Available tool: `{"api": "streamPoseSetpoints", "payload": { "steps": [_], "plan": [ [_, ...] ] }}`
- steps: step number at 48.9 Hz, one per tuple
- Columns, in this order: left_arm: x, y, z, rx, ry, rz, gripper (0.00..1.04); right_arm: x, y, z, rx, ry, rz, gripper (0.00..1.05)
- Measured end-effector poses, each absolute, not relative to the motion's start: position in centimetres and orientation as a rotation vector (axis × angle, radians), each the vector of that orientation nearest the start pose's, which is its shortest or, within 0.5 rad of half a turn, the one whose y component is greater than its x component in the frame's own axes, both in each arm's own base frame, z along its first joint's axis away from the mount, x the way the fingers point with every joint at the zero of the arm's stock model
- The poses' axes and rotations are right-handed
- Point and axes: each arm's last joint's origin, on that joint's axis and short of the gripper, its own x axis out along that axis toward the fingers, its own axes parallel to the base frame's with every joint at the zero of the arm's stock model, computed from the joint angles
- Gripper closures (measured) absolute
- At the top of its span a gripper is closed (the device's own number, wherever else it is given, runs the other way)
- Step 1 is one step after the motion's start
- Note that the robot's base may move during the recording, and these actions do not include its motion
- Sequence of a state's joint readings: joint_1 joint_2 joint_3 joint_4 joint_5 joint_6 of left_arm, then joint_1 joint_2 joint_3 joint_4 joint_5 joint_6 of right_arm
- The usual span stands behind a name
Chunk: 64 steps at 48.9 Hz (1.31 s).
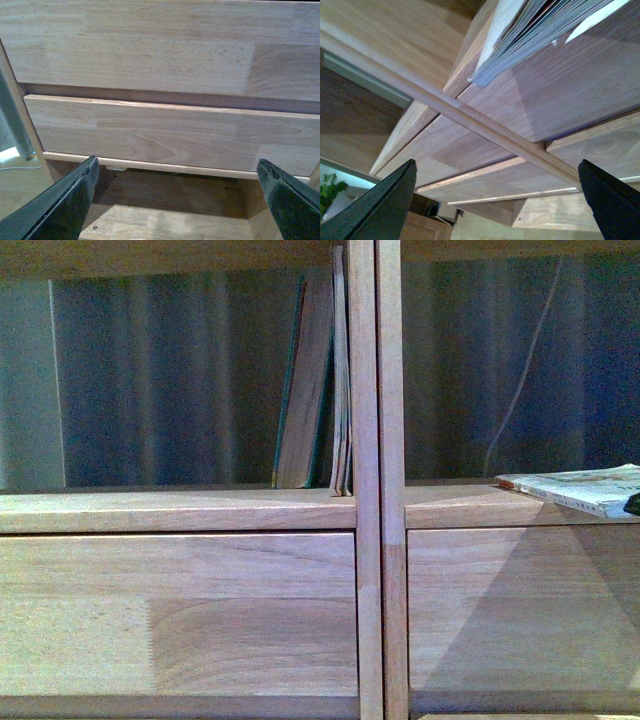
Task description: Organize books on shelf
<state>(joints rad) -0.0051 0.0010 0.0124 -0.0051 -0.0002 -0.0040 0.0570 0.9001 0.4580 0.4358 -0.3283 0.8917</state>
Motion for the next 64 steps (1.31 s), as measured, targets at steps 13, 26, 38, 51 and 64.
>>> {"api": "streamPoseSetpoints", "payload": {
  "steps": [13,26,38,51,64],
  "plan": [
    [9.7,0.0,16.7,-0.004,-0.006,-0.005,0.07,24.1,-0.2,27.9,1.102,0.082,0.252,0.07],
    [9.7,0.0,16.7,-0.004,-0.006,-0.005,0.07,26.3,-2.2,28.6,1.194,0.033,0.170,0.07],
    [9.7,0.0,16.7,-0.004,-0.006,-0.005,0.07,26.8,-2.8,28.6,1.244,0.017,0.134,0.33],
    [9.7,0.0,16.7,-0.004,-0.006,-0.005,0.07,26.7,-2.2,28.2,1.253,0.028,0.148,0.78],
    [9.7,0.0,16.7,-0.004,-0.006,-0.005,0.07,25.2,-2.7,28.6,1.266,0.011,0.201,0.97]
  ]
}}
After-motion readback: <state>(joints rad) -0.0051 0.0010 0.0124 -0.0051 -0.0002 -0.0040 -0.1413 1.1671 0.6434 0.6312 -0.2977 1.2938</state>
